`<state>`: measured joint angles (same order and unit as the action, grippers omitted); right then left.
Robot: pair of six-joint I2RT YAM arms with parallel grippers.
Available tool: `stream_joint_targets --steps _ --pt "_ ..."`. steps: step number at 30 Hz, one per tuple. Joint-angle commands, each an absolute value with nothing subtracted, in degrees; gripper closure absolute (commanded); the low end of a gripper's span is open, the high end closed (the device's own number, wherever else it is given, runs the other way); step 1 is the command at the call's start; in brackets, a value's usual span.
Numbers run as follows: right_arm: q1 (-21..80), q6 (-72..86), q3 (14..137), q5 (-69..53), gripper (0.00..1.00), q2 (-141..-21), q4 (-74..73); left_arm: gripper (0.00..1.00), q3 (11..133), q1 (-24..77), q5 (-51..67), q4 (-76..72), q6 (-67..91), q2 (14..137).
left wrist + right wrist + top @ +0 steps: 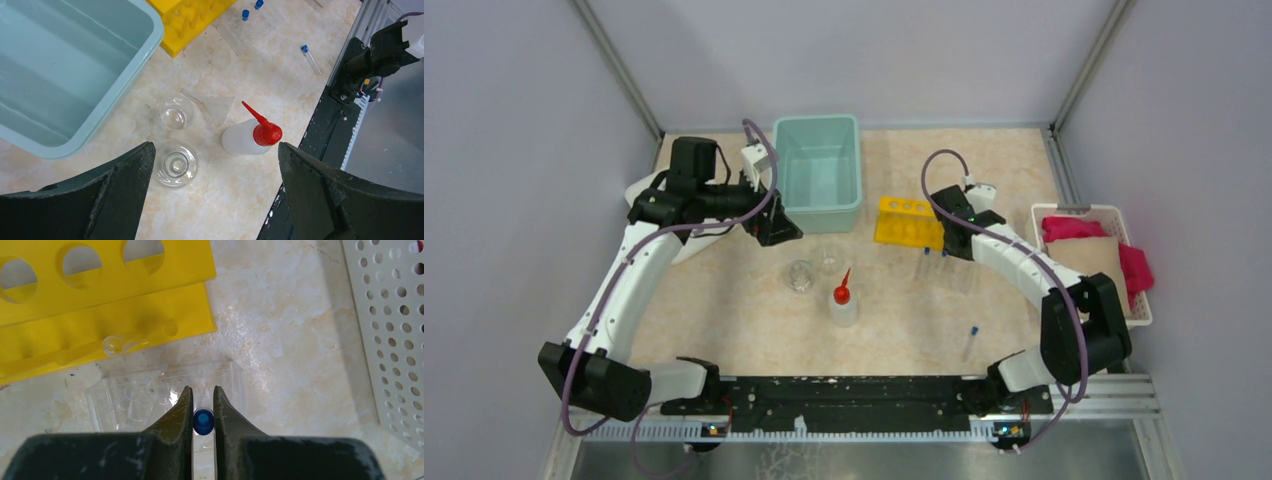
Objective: Organize the chemistry lab equipment
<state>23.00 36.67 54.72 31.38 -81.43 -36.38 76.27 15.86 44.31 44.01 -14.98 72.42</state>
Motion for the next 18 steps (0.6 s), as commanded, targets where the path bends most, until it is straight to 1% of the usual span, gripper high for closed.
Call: stream_joint_targets --steps 1,9,10,13,14,15,18 --pt "22.24 37.35 54.25 31.86 1.0 -81.94 -34.29 0.01 77.97 15.56 44.26 44.12 -15.04 72.25" --pt "22.23 37.18 53.49 30.03 1.0 -81.68 -33.17 0.01 77.95 15.45 43.89 44.12 -15.11 72.01" --pt "22.2 37.31 53.39 29.91 0.96 -81.42 -33.14 0.01 77.96 15.37 43.75 44.04 -15.16 71.99" --pt "22.23 37.44 53.2 29.45 0.76 -79.98 -33.07 0.01 78.16 15.29 43.43 43.96 -15.26 72.14" --pt "22.24 37.45 53.18 29.38 0.68 -79.4 -33.17 0.01 78.21 15.22 43.42 44.04 -15.29 72.16" --pt "22.21 37.44 53.18 29.23 0.62 -78.78 -33.33 0.01 78.26 15.21 43.42 44.11 -15.29 72.2" --pt "22.19 37.98 54.33 29.15 0.52 -77.38 -34.99 0.01 78.46 15.04 43.55 44.04 -15.29 72.16"
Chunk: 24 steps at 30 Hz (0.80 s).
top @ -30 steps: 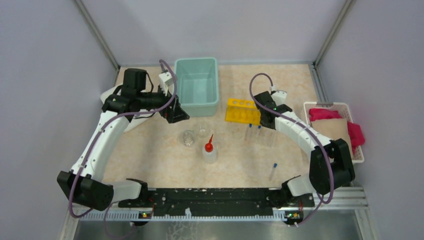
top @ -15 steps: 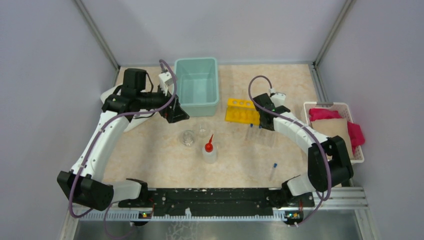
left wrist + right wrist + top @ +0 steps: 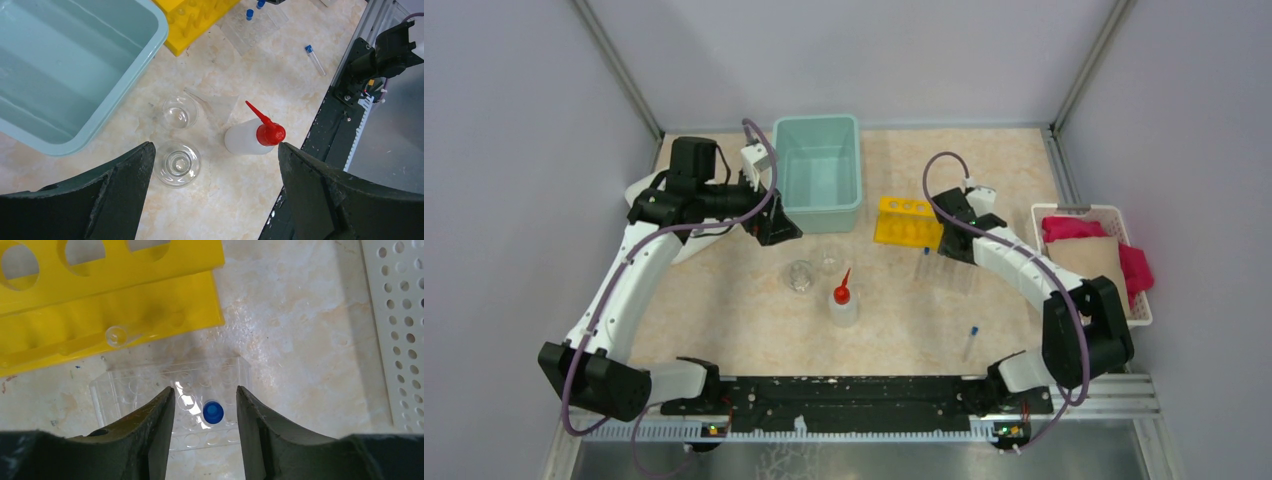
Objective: Organize the chemistry lab equipment
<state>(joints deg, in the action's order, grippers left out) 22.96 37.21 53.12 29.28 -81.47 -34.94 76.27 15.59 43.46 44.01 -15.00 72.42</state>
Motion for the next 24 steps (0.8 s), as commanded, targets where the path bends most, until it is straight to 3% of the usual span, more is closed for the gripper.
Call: stream_joint_targets --steps 1,5,11,18,24 --pt "22.23 38.5 55.01 29.3 0.49 -77.02 -36.23 0.01 78.41 15.03 43.65 44.03 -15.25 72.16" --pt "22.23 40.87 58.94 29.29 0.44 -75.12 -44.91 0.01 78.41 14.94 43.77 44.1 -15.21 72.07" --pt "22.23 43.18 60.1 24.51 0.45 -65.22 -58.16 0.01 78.28 14.77 44.28 43.98 -15.29 71.68" --pt "22.19 47.51 49.57 11.98 0.53 -57.08 -65.73 0.01 78.82 14.68 44.52 43.85 -15.12 71.87" --pt "22.23 50.16 42.82 11.78 0.52 -56.34 -67.43 0.01 78.81 14.68 44.65 43.59 -14.8 71.63"
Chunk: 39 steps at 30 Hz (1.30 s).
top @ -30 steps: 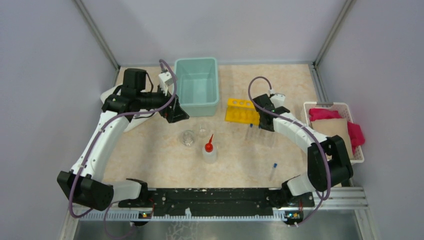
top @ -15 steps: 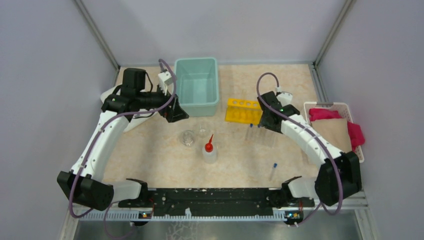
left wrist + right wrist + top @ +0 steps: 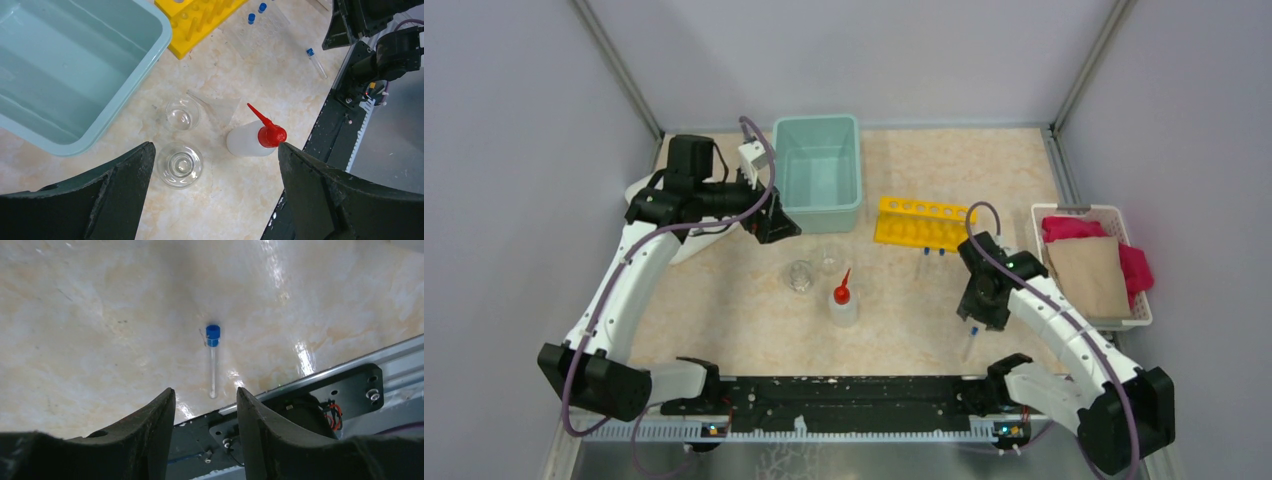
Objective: Organize the chemistry lab equipment
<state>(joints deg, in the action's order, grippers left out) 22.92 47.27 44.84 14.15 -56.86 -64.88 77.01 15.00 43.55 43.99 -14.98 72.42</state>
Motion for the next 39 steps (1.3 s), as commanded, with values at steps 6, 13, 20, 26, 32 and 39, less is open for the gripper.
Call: stream_joint_targets --steps 6,13,20,26,32,39 --pt "22.23 51.28 41.36 12.98 0.51 -58.68 -64.08 0.01 79.45 14.59 44.43 43.71 -14.9 71.7" --pt "22.32 54.0 35.74 11.3 0.53 -61.24 -57.17 0.01 80.93 14.41 44.09 44.77 -15.72 72.41" --pt "22.29 55.27 31.73 10.93 0.56 -63.79 -51.98 0.01 81.47 14.24 44.34 44.69 -15.66 73.03" --pt "22.31 55.98 27.7 10.01 0.61 -64.9 -47.39 0.01 81.71 14.24 44.7 45.16 -15.64 73.15" --pt "22.32 55.96 25.77 6.78 0.7 -64.71 -44.33 0.01 80.19 14.24 46.36 44.51 -14.98 73.63" --pt "22.68 53.64 29.39 3.65 1.0 -57.68 -45.56 0.01 80.83 14.23 47.51 45.84 -13.78 74.34"
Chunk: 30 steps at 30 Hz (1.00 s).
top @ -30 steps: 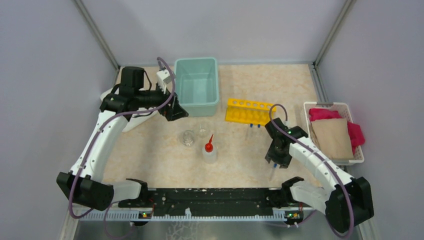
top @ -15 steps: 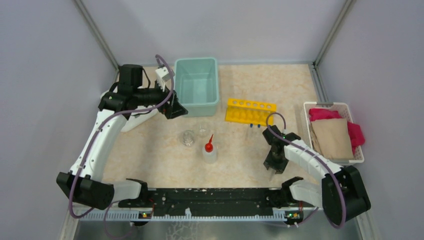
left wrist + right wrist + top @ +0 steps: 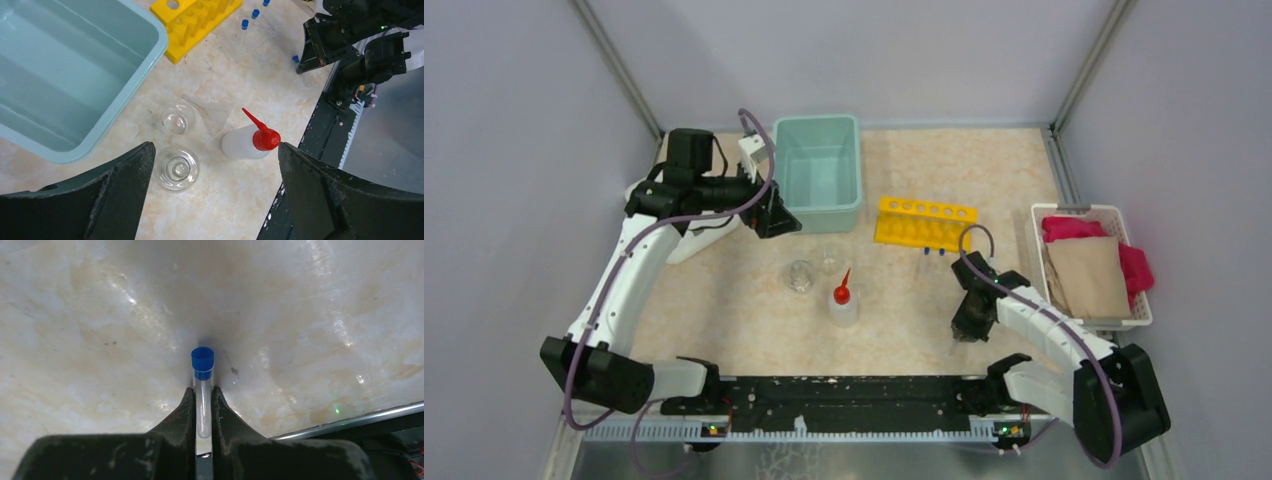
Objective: Organize the chemistry lab equipment
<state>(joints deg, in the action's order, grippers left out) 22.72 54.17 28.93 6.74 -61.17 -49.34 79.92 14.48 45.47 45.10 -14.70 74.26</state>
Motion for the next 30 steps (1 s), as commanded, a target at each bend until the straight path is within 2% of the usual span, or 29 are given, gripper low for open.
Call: stream_joint_targets --steps 1,8,13,18,24,30 --pt "22.65 52.95 30.32 2.76 1.0 -56.66 -45.52 0.01 80.55 14.24 47.7 45.75 -13.5 74.09" --pt "24.14 46.93 39.34 -4.77 1.0 -55.45 -45.26 0.01 78.54 14.24 47.5 45.86 -13.18 72.64" --pt "30.72 45.46 50.62 -3.37 1.0 -56.18 -45.44 0.01 78.4 14.24 48.0 45.69 -12.75 72.04" --pt "32.84 44.74 61.94 -3.76 1.0 -59.18 -45.38 0.01 78.33 14.24 48.87 45.48 -12.46 71.73" --pt "35.93 44.64 73.94 -3.68 1.0 -66.2 -39.85 0.01 77.15 14.24 52.23 43.46 -11.11 71.48" --pt "42.9 44.69 87.34 1.51 1.0 -79.07 -34.42 0.01 75.98 14.4 57.87 39.94 -8.87 73.11"
